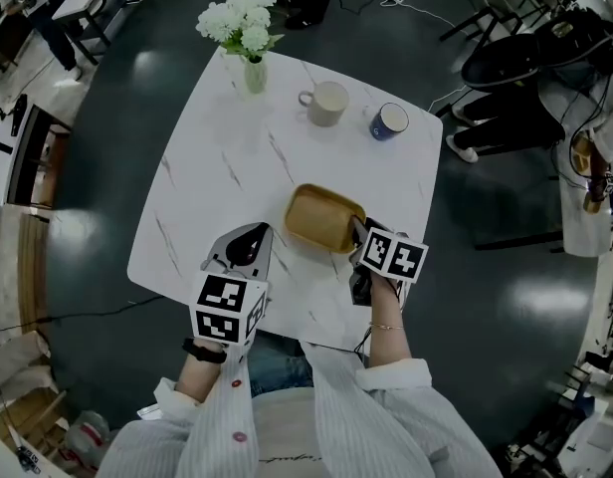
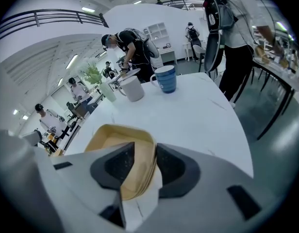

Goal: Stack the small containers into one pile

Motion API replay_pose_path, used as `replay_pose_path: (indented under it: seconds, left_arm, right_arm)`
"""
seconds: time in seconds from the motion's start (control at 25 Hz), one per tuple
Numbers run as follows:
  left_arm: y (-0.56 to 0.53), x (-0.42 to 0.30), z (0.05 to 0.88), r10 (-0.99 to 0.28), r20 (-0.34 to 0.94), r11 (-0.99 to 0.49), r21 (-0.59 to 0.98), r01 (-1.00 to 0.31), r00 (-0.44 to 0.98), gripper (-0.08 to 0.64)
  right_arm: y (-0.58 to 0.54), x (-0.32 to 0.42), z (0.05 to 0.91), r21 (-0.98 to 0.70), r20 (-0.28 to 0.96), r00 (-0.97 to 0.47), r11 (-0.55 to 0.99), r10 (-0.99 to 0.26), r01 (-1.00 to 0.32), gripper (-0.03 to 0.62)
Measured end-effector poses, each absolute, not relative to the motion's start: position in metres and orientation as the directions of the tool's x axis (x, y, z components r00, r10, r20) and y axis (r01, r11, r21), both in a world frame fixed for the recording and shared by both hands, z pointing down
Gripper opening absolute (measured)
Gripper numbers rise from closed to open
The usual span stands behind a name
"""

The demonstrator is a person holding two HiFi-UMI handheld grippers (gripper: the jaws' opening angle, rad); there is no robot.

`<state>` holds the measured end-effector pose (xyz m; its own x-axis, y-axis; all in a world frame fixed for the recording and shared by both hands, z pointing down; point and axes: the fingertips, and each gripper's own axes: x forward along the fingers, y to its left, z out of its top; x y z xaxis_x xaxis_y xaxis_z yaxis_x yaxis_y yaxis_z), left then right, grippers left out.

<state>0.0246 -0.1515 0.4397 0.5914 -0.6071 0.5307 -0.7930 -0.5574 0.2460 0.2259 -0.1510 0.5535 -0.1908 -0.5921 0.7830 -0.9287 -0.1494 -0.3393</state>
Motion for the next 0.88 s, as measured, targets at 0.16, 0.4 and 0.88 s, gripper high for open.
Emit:
replay_pose_path:
  seconds: [0.16,0.4,0.88]
  left_arm:
    - [-0.147,0.025,0.439,-0.613,0.526,-0.556,0.243,-0.795,0.589,0.018]
    - [-0.137,0.027,0.432,-0.638,0.511,-0.542,0.235,-0.807,0.577,0.018]
    - [-0.115,0.040,0.405,-0.702,0.432,-0.501,0.264,-0.824,0.565,0.018]
  right_arm:
    - [-0.148,0.224,0.551,-0.321,0.781,-0.191,-0.118,-0.595,-0.940,0.141]
    - [-0.144,0.220,0.536,-0.314,0.756,-0.218,-0.050,-0.617,-0.948,0.147]
    - [-0.140,0.172,0.461,-0.421,0.574,-0.457,0.234,-0.679,-0.876,0.129]
